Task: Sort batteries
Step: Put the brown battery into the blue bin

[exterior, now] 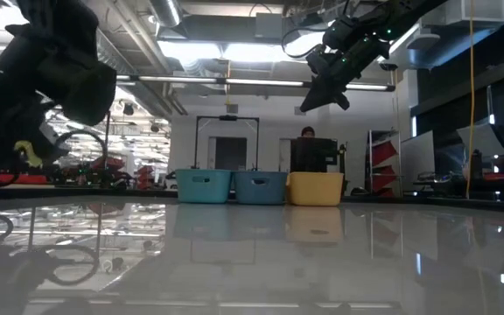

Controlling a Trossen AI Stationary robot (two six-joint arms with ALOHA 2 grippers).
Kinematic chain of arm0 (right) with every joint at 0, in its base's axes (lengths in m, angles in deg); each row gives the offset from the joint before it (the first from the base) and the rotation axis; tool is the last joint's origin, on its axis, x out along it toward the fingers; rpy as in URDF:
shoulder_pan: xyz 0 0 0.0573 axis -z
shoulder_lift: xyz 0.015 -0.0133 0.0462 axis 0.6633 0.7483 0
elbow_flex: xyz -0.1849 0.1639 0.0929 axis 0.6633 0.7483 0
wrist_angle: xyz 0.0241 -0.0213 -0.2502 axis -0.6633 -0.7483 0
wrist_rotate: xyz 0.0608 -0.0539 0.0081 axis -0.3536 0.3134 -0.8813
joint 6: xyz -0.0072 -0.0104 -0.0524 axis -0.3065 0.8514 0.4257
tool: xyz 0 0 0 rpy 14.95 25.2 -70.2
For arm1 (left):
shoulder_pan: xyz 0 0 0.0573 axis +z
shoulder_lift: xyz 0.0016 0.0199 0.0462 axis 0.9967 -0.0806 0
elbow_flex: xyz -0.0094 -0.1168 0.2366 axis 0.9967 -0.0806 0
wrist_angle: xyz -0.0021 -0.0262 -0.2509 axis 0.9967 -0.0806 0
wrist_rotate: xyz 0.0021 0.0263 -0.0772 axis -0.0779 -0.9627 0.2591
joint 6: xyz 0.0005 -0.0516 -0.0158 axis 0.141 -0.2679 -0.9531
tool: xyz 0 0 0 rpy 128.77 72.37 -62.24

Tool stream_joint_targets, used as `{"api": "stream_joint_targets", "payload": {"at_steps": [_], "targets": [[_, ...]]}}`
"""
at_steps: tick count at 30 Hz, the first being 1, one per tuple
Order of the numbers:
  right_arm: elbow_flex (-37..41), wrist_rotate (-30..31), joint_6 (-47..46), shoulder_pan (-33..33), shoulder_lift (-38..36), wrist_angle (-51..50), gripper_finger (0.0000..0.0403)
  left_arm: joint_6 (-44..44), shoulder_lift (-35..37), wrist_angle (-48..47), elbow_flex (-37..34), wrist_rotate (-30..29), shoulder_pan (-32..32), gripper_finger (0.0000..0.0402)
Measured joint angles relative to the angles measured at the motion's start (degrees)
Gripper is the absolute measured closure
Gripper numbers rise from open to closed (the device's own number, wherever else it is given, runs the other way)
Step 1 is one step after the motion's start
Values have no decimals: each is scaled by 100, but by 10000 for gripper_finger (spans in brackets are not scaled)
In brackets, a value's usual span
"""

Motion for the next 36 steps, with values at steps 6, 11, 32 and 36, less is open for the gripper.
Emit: {"api": "stream_joint_targets", "payload": {"at_steps": [6,11,32,36], "targets": [[0,0,-4,0,0,4,403,272,-554,-69,0,25,0,73],[0,0,-20,0,0,3,403,506,-972,-118,7,53,0,73],[0,0,-57,-4,0,0,403,554,-1051,-17,-111,321,-57,73],[0,0,-55,-4,1,2,403,530,-1051,3,-116,313,-93,73]]}}
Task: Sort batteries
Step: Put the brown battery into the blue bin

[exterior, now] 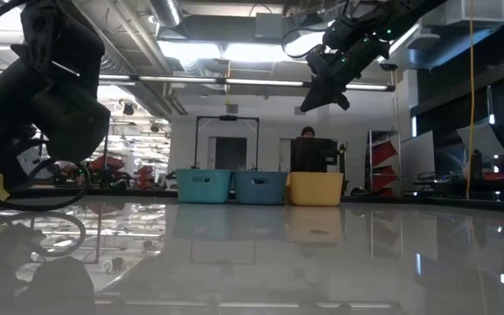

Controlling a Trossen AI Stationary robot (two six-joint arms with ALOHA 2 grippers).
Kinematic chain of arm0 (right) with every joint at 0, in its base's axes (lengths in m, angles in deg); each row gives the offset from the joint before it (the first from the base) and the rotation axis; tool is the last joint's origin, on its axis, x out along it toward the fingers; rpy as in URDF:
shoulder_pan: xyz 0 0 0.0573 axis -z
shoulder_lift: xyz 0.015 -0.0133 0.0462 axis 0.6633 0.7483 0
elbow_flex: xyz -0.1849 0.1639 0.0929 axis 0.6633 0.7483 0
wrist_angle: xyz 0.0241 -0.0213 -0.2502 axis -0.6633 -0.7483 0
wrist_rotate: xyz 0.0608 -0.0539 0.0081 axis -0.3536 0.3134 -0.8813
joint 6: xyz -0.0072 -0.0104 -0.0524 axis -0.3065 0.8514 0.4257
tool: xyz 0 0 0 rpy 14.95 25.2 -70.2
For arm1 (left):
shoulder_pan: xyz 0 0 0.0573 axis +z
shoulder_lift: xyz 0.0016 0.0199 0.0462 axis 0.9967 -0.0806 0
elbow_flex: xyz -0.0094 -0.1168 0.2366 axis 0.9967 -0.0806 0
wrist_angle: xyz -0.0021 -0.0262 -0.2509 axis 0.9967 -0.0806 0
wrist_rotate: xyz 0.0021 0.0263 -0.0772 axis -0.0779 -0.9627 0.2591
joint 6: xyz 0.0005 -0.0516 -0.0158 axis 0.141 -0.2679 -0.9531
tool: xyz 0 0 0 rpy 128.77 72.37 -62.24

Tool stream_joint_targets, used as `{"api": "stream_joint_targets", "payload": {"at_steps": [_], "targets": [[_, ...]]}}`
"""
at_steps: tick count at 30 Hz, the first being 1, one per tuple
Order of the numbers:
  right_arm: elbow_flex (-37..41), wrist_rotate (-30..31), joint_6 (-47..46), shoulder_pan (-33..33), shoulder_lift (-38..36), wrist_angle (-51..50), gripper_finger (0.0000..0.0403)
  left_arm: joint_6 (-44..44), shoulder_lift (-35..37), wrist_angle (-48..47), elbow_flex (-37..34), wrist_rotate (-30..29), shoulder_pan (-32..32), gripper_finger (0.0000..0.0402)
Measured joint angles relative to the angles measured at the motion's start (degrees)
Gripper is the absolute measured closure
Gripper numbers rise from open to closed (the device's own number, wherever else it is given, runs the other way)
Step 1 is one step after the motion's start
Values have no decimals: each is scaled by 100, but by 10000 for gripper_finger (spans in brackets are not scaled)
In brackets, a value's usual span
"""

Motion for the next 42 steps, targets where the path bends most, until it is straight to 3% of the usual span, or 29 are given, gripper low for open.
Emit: {"api": "stream_joint_targets", "payload": {"at_steps": [11,25,32,42], "targets": [[0,0,21,0,3,2,403,-49,-2,26,-2,-17,-3,77],[0,0,24,0,3,2,403,-245,-2,-18,-7,-31,-5,177],[0,0,24,0,3,2,403,-395,76,-83,126,-150,-10,175],[0,0,15,0,3,-1,403,-503,326,-497,865,-611,116,176]]}}
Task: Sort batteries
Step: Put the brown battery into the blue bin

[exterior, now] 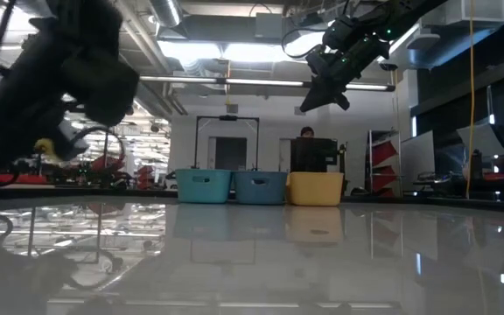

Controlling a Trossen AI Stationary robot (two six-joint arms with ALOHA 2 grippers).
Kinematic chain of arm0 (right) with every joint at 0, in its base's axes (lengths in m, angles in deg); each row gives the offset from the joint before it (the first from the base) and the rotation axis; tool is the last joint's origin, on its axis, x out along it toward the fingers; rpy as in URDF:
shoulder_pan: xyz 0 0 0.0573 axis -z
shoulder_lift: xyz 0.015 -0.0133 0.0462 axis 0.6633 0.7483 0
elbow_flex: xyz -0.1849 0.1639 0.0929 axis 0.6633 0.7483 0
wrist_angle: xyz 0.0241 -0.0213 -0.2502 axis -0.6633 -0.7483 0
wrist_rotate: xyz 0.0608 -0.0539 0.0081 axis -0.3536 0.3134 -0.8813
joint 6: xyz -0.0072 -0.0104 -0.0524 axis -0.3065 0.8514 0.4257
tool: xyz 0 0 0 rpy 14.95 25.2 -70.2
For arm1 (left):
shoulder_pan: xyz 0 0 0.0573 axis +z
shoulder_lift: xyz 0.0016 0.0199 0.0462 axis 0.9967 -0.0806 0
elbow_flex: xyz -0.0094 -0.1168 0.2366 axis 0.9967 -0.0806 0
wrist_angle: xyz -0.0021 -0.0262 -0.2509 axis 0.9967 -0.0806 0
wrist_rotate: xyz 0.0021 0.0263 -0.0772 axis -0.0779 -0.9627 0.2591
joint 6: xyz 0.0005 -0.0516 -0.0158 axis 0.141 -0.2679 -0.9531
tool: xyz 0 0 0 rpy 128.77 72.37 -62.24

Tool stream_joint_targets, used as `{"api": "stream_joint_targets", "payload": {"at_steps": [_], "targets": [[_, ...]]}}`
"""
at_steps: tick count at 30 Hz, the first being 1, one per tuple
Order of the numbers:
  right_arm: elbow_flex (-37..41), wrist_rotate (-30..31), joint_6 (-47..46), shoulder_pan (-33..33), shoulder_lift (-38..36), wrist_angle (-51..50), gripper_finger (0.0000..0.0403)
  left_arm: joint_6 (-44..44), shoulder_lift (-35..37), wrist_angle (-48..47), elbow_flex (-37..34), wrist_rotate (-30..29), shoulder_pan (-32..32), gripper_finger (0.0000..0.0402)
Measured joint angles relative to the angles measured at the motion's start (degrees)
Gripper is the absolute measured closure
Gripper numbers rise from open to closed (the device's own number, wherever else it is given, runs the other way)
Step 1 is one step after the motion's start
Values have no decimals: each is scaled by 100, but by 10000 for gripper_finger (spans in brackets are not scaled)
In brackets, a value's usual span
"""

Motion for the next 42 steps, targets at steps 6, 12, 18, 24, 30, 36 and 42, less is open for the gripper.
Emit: {"api": "stream_joint_targets", "payload": {"at_steps": [6,12,18,24,30,36,42], "targets": [[0,-144,-4,2,0,-11,403,67,2,-3,536,-153,371,178],[0,-151,37,2,0,-236,403,277,2,10,1119,-574,973,179],[0,-151,199,2,0,-450,403,366,2,306,1828,-929,1671,179],[0,-151,199,9,0,-444,403,366,4,1445,2475,-949,2301,180],[0,-151,199,9,0,-445,403,365,-86,3216,2959,-912,2894,180],[0,-98,197,9,0,-357,403,609,-824,4020,3628,-528,3378,180],[0,81,38,9,0,-225,403,1168,-1611,4053,4322,-302,3570,180]]}}
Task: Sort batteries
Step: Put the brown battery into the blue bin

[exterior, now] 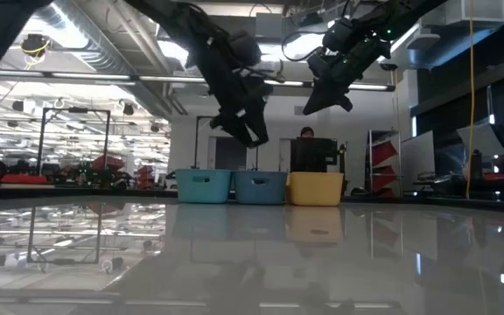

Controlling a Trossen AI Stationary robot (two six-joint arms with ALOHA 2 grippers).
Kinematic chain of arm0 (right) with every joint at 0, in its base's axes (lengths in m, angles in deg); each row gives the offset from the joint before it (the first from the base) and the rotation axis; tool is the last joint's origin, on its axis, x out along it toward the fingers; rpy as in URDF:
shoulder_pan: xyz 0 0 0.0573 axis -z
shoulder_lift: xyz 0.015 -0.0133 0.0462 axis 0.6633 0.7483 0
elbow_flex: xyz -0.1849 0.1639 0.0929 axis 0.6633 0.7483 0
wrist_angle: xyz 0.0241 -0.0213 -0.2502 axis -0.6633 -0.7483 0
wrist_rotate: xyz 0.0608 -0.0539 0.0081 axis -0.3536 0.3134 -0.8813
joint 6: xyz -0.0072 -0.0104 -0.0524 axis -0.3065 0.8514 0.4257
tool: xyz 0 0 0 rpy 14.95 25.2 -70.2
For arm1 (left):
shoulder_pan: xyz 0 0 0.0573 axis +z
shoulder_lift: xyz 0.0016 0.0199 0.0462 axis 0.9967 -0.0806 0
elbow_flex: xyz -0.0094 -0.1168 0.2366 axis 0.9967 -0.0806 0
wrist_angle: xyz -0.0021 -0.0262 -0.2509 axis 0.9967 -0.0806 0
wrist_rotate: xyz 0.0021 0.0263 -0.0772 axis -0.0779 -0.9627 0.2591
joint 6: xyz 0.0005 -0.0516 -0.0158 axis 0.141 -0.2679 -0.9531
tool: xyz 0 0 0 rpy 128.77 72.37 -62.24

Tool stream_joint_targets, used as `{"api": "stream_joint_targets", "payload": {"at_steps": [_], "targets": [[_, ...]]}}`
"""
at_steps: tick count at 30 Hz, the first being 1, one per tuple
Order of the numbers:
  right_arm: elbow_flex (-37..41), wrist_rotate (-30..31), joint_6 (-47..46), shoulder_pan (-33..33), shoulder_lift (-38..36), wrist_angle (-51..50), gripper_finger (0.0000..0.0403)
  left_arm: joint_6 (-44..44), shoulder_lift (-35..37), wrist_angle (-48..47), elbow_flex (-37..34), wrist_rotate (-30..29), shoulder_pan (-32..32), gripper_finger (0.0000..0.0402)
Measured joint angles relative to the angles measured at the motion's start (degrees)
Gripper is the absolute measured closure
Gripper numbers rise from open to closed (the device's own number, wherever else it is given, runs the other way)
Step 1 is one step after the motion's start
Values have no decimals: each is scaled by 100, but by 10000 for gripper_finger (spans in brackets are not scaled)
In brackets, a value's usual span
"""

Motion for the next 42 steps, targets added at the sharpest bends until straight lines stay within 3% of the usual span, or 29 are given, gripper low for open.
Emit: {"api": "stream_joint_targets", "payload": {"at_steps": [13,19,24,33,42], "targets": [[0,265,-318,0,0,26,403,1000,-334,-116,218,76,22,147],[0,293,-363,2,0,177,403,907,-334,-186,218,74,47,115],[0,293,-370,0,0,247,403,1339,-295,-206,218,54,38,88],[0,282,-547,0,0,241,403,1275,236,-443,218,-16,25,91],[0,282,-1056,-5,0,313,403,1962,1160,-1739,4,-37,38,91]]}}
